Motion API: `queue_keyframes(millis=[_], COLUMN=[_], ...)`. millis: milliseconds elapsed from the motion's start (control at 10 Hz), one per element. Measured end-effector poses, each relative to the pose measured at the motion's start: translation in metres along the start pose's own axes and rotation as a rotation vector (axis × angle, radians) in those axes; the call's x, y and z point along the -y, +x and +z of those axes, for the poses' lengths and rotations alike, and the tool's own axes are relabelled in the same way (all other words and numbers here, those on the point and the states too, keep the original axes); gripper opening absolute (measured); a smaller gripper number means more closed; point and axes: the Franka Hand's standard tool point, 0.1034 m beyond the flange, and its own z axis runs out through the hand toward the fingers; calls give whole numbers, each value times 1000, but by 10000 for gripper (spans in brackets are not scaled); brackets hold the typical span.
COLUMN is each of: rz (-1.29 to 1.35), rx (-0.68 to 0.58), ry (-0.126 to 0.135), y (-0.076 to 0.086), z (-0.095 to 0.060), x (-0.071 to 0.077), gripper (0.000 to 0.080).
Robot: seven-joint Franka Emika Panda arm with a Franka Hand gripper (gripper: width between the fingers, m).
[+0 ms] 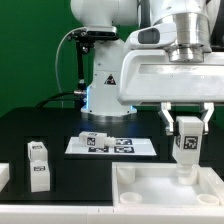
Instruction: Assemble square table
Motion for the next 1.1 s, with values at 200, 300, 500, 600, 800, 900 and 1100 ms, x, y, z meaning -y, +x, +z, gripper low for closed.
queue_keyframes(millis=[200, 300, 500, 600, 800, 900, 1100], rz=[-7, -9, -2, -4, -7, -9, -8], rx=[-16, -19, -12, -12, -20, -31, -34], ry=[2, -2, 4, 7, 10, 9, 7], y=[1, -2, -6, -6, -6, -5, -4], z=[14, 19, 24, 26, 26, 27, 27], x=[10, 10, 20, 24, 31, 31, 30], gripper=[285, 285, 285, 285, 285, 285, 285])
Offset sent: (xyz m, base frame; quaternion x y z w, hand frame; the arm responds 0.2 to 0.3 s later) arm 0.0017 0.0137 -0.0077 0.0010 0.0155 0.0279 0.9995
